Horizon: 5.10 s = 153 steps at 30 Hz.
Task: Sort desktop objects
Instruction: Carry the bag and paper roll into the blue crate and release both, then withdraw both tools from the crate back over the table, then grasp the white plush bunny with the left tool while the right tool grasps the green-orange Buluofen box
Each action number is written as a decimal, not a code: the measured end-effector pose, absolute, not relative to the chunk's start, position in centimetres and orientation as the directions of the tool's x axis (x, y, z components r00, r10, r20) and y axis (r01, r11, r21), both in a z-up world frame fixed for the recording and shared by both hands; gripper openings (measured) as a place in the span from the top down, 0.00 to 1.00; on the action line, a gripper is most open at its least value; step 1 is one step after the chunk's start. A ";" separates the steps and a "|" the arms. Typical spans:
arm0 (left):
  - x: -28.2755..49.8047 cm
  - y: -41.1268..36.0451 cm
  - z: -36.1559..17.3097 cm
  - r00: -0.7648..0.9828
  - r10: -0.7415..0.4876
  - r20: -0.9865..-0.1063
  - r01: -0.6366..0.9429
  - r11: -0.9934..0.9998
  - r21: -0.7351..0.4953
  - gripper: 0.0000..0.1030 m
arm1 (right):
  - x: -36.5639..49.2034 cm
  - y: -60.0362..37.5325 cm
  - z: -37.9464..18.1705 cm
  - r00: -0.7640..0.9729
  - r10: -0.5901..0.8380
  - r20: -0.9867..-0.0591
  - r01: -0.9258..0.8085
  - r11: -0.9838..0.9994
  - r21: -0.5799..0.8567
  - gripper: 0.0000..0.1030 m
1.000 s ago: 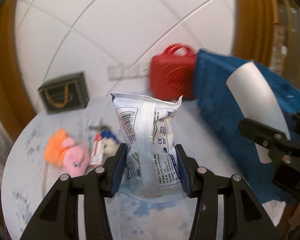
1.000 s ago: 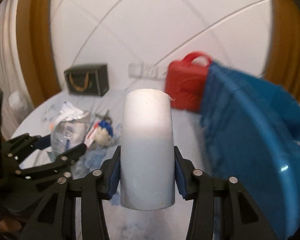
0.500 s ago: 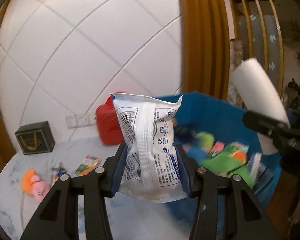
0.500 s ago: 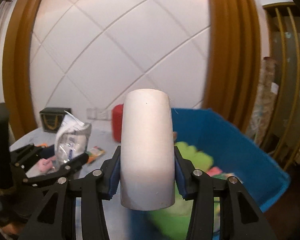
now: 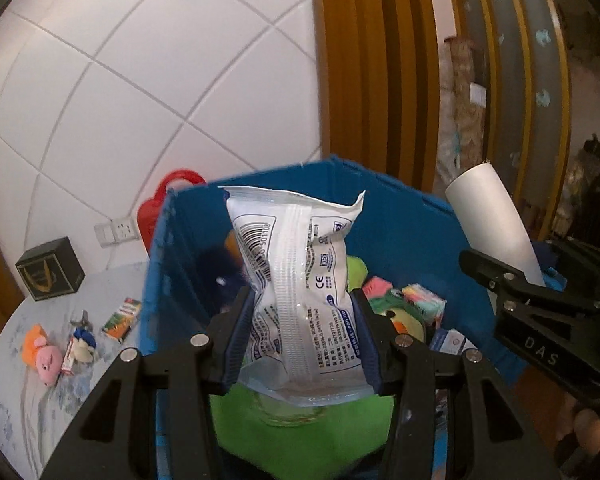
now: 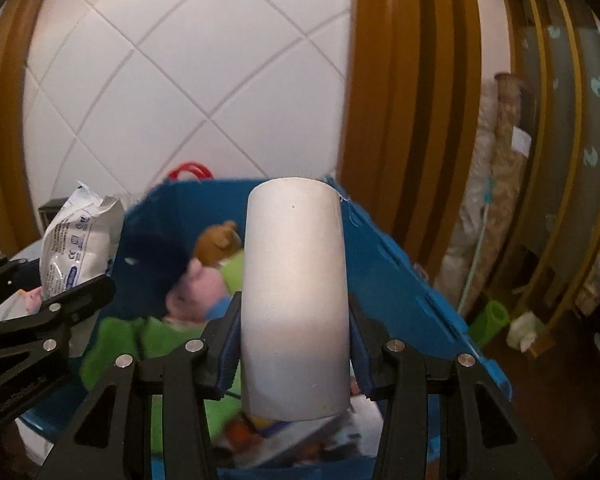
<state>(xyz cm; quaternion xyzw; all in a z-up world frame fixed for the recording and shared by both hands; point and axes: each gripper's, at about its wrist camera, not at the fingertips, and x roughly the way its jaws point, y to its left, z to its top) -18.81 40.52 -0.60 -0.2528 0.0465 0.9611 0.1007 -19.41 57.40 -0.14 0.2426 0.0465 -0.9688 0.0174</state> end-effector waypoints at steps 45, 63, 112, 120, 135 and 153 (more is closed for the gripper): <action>-14.6 33.7 0.7 -0.888 0.007 -0.460 -0.031 -0.999 0.044 0.23 | -17.6 54.5 1.3 -0.896 -0.069 -0.440 0.132 -0.985 -0.114 0.00; -16.9 4.9 -3.3 -0.857 -0.046 -0.514 0.065 -0.998 -0.018 0.23 | -17.5 27.5 4.7 -0.921 -0.182 -0.345 0.247 -0.956 -0.155 0.00; -53.4 -12.3 -32.3 -0.495 0.108 -0.862 0.065 -0.985 -0.160 0.54 | -58.4 0.7 -28.9 -0.416 -0.141 -0.899 0.202 -0.977 0.060 0.00; -55.2 -12.0 -32.4 -0.513 0.083 -0.855 0.057 -0.990 -0.130 0.51 | -60.7 0.1 -32.0 -0.356 -0.150 -0.922 0.154 -0.983 0.100 0.00; -57.6 -11.1 -32.9 -0.513 0.017 -0.858 0.024 -0.999 -0.035 0.33 | -61.8 1.0 -32.0 -0.385 -0.135 -0.913 0.181 -0.981 0.069 0.02; -51.5 -10.2 -28.2 -0.548 0.003 -0.836 0.038 -0.999 -0.029 0.65 | -56.7 4.2 -27.2 -0.487 -0.152 -0.860 0.215 -0.975 0.051 0.13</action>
